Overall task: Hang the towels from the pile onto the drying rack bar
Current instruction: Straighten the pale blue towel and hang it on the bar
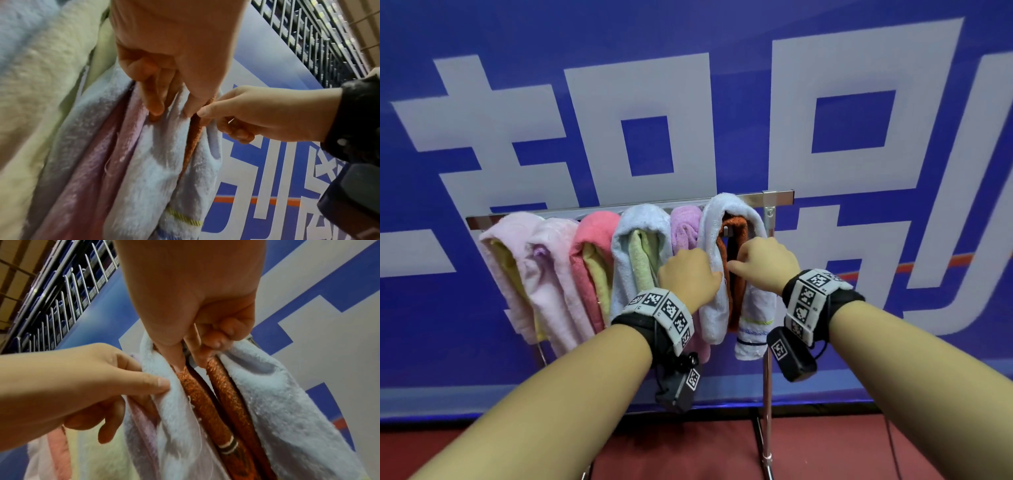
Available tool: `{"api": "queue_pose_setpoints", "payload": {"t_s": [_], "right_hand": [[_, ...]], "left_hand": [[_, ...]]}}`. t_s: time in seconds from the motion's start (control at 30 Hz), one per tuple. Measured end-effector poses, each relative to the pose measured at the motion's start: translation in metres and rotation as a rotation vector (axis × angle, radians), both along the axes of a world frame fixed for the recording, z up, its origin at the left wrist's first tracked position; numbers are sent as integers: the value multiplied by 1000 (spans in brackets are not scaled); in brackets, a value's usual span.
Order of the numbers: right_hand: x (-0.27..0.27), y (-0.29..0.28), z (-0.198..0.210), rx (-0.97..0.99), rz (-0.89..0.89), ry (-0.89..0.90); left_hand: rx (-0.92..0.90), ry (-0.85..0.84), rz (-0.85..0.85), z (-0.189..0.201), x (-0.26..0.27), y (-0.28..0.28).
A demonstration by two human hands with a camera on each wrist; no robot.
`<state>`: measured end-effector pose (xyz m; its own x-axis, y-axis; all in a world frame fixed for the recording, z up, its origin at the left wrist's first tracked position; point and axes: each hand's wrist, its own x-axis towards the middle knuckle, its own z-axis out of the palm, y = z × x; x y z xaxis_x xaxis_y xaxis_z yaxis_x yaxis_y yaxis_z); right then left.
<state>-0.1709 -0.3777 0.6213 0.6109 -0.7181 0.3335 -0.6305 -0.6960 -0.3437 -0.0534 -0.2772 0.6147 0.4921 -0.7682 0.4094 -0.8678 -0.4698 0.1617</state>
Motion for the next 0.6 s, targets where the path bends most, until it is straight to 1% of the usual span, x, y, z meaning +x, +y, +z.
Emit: {"api": "queue_pose_setpoints", "payload": {"t_s": [0.07,0.13,0.27,0.37,0.53,0.6], "right_hand": [[5,1,-8,34,42,20],[11,1,-14,50,63,17],[28,-4,-23,44,67,-19],[33,-10,-27,20,74,6],[15,-25,-21,-58,-69,38],[7,-27,-15,-82,-91,42]], "left_hand": [[5,52,3,-9,1,-2],[7,67,14,-15,1,-3],[14,34,41,-24,6,-7],[47,26,54,-29,14,-9],[82,65,51,-31,21,-9],[93,129,33,-33,15,-14]]}}
